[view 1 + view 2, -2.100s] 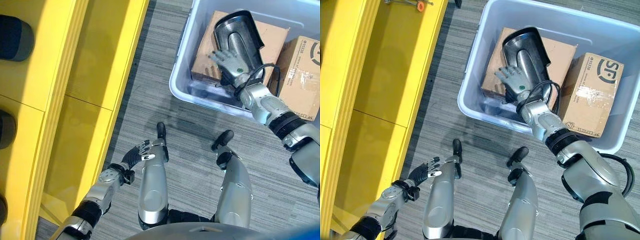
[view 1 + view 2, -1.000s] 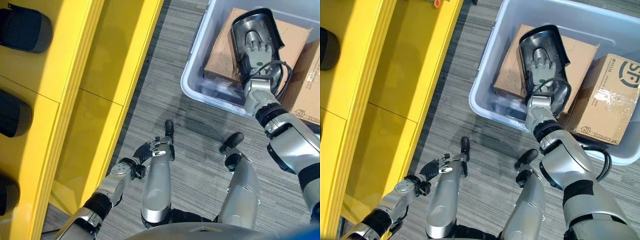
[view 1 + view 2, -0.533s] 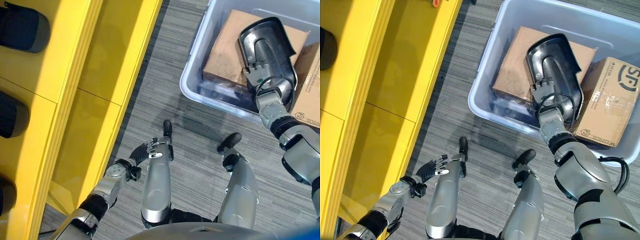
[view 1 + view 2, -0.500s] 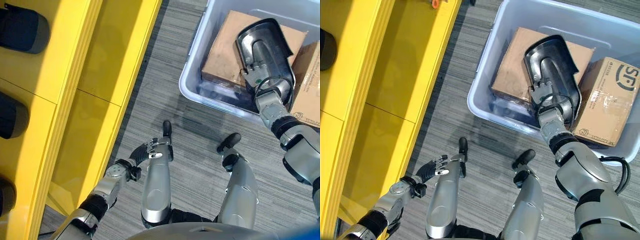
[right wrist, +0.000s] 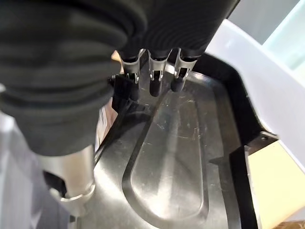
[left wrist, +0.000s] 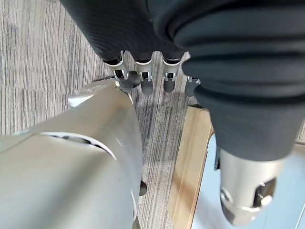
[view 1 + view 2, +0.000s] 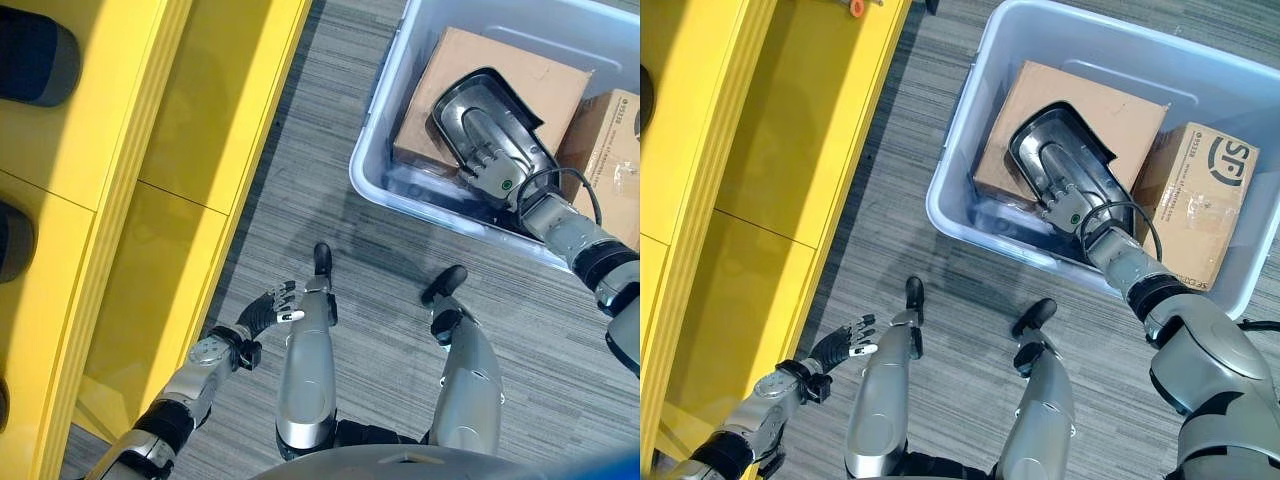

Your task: Move parts from the plastic box to the shelf.

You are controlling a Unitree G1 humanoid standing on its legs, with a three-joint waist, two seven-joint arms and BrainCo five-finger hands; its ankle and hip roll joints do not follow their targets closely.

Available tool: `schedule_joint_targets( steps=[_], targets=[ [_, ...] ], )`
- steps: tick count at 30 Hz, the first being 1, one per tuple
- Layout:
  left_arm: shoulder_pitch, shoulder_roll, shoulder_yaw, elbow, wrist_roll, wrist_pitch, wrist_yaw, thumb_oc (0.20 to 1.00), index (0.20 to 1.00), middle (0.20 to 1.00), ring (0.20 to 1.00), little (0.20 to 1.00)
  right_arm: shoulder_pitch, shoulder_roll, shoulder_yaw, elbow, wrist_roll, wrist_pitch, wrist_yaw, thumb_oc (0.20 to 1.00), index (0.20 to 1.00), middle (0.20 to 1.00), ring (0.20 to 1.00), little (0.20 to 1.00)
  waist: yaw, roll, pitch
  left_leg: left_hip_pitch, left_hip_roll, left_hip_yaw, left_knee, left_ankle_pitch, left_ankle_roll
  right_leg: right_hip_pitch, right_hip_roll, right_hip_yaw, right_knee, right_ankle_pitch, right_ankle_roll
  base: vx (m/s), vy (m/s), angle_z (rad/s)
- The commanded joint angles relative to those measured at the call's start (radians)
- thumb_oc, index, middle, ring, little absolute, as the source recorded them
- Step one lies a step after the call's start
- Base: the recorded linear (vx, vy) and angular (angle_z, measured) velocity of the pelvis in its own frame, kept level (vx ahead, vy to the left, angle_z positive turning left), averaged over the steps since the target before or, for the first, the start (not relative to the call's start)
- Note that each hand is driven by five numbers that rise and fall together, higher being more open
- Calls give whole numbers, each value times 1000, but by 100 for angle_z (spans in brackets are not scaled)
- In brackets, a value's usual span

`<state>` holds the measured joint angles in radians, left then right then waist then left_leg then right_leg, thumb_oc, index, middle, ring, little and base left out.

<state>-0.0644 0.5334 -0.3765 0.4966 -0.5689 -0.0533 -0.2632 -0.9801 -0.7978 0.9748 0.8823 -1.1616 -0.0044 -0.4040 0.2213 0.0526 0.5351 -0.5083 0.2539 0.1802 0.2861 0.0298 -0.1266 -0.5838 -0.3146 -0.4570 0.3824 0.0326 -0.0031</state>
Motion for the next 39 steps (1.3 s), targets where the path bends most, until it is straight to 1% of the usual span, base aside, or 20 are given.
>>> schedule_joint_targets(
  steps=[1, 5, 7, 8, 9, 11, 12, 13, 15, 16, 17, 19, 21, 22, 25, 27, 30, 33, 36, 39],
  targets=[
    [73, 10, -9, -7, 56, -39, -23, 1000, 1000, 1000, 1000, 1000, -48, -50, -22, -21, -6, 41, -93, 1000, 1000, 1000, 1000, 1000, 19, -6, -15, -57, 26, 8, 51, -19, 7, 27, -32, 38, 54, -84, 124, 0, 0, 0],
    [69, 8, -19, -2, 37, -45, -13, 1000, 1000, 1000, 1000, 1000, -58, -63, -14, -36, -231, 33, -113, 1000, 1000, 1000, 1000, 1000, 19, -3, -15, -42, 20, 5, 46, -20, 10, 38, -31, 42, 57, -89, 125, 0, 0, 0],
    [62, 6, -29, 11, 43, -58, -25, 1000, 1000, 1000, 1000, 1000, -58, -61, -15, -3, -298, 88, -135, 1000, 1000, 1000, 1000, 1000, 24, 3, -15, -29, 16, 7, 44, -21, 14, 50, -34, 41, 54, -90, 125, 0, 0, 0],
    [61, 5, -33, 19, 47, -65, -28, 1000, 1000, 1000, 1000, 1000, -63, -62, -18, 15, -245, 133, -145, 1000, 1000, 1000, 1000, 1000, 26, 7, -15, -23, 13, 7, 44, -23, 15, 55, -37, 42, 54, -90, 125, 79, 25, 1],
    [67, 6, -41, 25, 41, -72, -32, 1000, 1000, 1000, 1000, 1000, -75, -64, -20, 24, -124, 177, -158, 1000, 1000, 1000, 1000, 1000, 26, 12, -15, 0, 11, 2, 51, -47, 5, 73, -40, 53, 65, -111, 140, 85, 35, 1],
    [70, 7, -47, 25, 36, -74, -33, 1000, 1000, 1000, 1000, 1000, -97, -60, -33, 25, 121, 214, -181, 1000, 1000, 1000, 1000, 1000, 26, 19, -15, 3, 8, 1, 57, -53, 6, 72, -45, 57, 75, -113, 141, 8, 30, 2],
    [62, 7, -47, 23, 37, -72, -33, 1000, 1000, 1000, 1000, 1000, -111, -57, -44, 29, 219, 216, -185, 1000, 1000, 1000, 1000, 1000, 26, 20, -15, -16, 8, 6, 52, -28, 17, 57, -45, 46, 64, -90, 125, -72, 23, 4],
    [58, 6, -50, 22, 38, -69, -33, 1000, 1000, 1000, 1000, 1000, -118, -41, -73, 40, 386, 214, -194, 1000, 1000, 1000, 1000, 1000, 25, 23, -15, -18, 8, 5, 55, -31, 17, 55, -47, 47, 68, -91, 125, 0, 23, 4],
    [62, -5, -59, 16, 46, -62, -28, 1000, 1000, 1000, 1000, 1000, -97, -3, -151, 63, 659, 163, -218, 1000, 1000, 1000, 1000, 1000, 22, 28, -15, 0, 3, -3, 66, -61, 10, 66, -49, 62, 83, -114, 138, 41, 32, 5],
    [55, -12, -61, 13, 52, -62, -23, 1000, 1000, 1000, 1000, 1000, -95, 20, -206, 67, 733, 141, -228, 1000, 1000, 1000, 1000, 1000, 20, 30, -15, -19, 1, 2, 56, -36, 22, 51, -47, 52, 70, -90, 121, -68, 46, 3],
    [51, -15, -65, 9, 49, -56, -20, 1000, 1000, 1000, 1000, 1000, -94, 41, -242, 71, 802, 123, -231, 1000, 1000, 1000, 1000, 1000, 19, 33, -15, -19, -2, 0, 55, -37, 23, 50, -47, 55, 71, -91, 120, -71, 50, 2],
    [41, -28, -75, -9, 46, -37, -5, 1000, 1000, 1000, 1000, 1000, -79, 93, -345, 54, 886, 110, -238, 1000, 1000, 1000, 1000, 1000, 12, 43, -15, -20, -10, -3, 56, -42, 27, 44, -48, 63, 74, -94, 119, 5, 70, -1],
    [39, -31, -76, -10, 48, -33, -3, 1000, 1000, 1000, 1000, 1000, -77, 101, -358, 49, 914, 106, -245, 1000, 1000, 1000, 1000, 1000, 12, 45, -15, -19, -12, -2, 56, -43, 28, 43, -49, 65, 75, -94, 118, 10, 67, 0],
    [27, -51, -82, -18, 49, -15, 10, 1000, 1000, 1000, 1000, 1000, -59, 144, -418, 18, 962, 88, -316, 1000, 1000, 1000, 1000, 1000, 6, 54, -15, -18, -15, 2, 54, -44, 30, 42, -48, 71, 73, -94, 117, 14, 83, 1],
    [8, -72, -93, -27, 30, 7, 33, 1000, 1000, 1000, 1000, 1000, -36, 192, -490, -48, 925, 63, -363, 1000, 1000, 1000, 1000, 1000, -6, 66, -15, -19, -20, 6, 57, -47, 32, 31, -52, 82, 83, -98, 119, 16, 112, 2],
    [-12, -85, -96, -28, 22, 32, 42, 1000, 1000, 1000, 1000, 1000, -25, 216, -504, -84, 911, 101, -326, 1000, 1000, 1000, 1000, 1000, -12, 73, -15, -18, -26, 10, 59, -50, 33, 28, -53, 88, 87, -100, 119, 26, 123, -3],
    [-38, -105, -95, -16, 26, 57, 45, 1000, 1000, 1000, 1000, 1000, -13, 245, -498, -85, 1012, 191, -257, 1000, 1000, 1000, 1000, 1000, -14, 76, -15, -24, -28, 15, 61, -50, 33, 18, -57, 91, 93, -99, 118, 11, 59, -2],
    [-51, -104, -98, -7, 22, 62, 48, 1000, 1000, 1000, 1000, 1000, -5, 265, -498, -41, 1116, 236, -210, 1000, 1000, 1000, 1000, 1000, -13, 75, -15, -31, -26, 17, 61, -48, 33, 12, -59, 88, 95, -97, 116, 3, 11, 0],
    [-63, -104, -104, -7, 14, 69, 55, 1000, 1000, 1000, 1000, 1000, -7, 286, -504, 7, 1158, 243, -252, 1000, 1000, 1000, 1000, 1000, -9, 76, -15, -38, -25, 19, 61, -47, 33, 8, -60, 84, 97, -98, 115, 0, 0, 0],
    [-82, -108, -118, -10, 5, 84, 74, 1000, 1000, 1000, 1000, 1000, -29, 311, -544, 104, 1278, 297, -336, 1000, 1000, 1000, 1000, 1000, -1, 82, -15, -54, -26, 17, 62, -44, 33, -4, -63, 79, 103, -97, 114, 0, 0, 0]
  ],
)
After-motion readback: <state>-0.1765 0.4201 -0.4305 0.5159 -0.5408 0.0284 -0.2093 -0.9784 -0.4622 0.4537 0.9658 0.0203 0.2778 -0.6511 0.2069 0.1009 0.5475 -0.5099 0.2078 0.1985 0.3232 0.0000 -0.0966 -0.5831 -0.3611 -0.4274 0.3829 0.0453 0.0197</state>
